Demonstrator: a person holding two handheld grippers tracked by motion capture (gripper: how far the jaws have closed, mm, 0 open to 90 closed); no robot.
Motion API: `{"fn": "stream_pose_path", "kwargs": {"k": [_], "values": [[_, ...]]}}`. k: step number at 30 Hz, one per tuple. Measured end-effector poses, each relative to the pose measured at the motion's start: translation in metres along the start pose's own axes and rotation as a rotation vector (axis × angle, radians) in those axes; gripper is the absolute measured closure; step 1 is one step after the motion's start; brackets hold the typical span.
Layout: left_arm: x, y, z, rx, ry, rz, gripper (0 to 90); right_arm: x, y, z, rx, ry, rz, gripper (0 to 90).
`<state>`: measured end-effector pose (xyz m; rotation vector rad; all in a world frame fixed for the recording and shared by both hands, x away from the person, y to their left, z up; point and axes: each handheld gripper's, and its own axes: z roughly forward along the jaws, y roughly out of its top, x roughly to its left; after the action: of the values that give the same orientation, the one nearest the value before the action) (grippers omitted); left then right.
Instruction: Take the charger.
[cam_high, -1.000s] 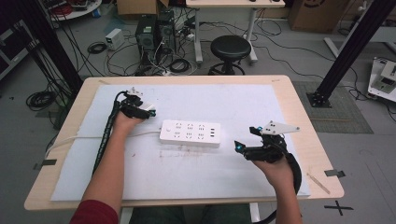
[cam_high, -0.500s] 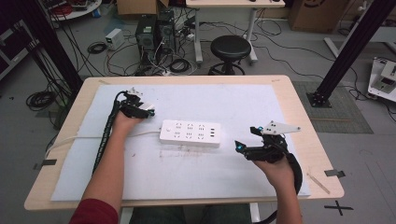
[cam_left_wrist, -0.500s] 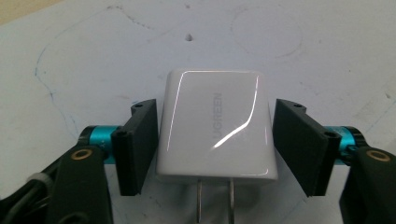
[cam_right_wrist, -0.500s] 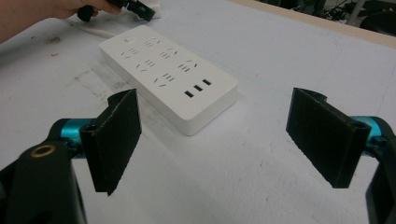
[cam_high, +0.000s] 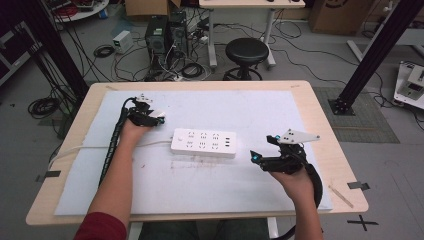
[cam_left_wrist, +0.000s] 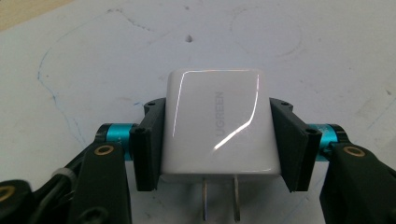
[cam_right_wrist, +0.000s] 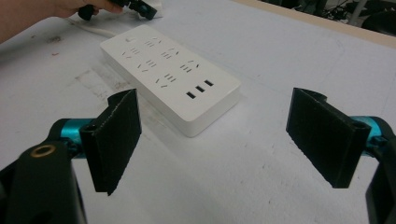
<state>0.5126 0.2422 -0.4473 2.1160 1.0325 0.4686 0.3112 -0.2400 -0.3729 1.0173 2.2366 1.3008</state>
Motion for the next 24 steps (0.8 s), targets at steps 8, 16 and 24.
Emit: {"fn": "stream_pose_path", "kwargs": {"k": [8, 16, 24], "values": [[-0.006, 0.007, -0.015, -0.010, -0.007, 0.053, 42.5, 0.000, 0.008, 0.002, 0.008, 0.007, -0.014, 18.3], [-0.028, 0.021, -0.068, -0.131, -0.059, 0.119, 42.5, 0.002, 0.021, 0.005, 0.017, 0.051, -0.028, 18.4], [-0.062, 0.021, -0.116, -0.204, -0.122, 0.198, 42.5, 0.007, 0.031, 0.007, 0.024, 0.100, -0.056, 18.4]]}}
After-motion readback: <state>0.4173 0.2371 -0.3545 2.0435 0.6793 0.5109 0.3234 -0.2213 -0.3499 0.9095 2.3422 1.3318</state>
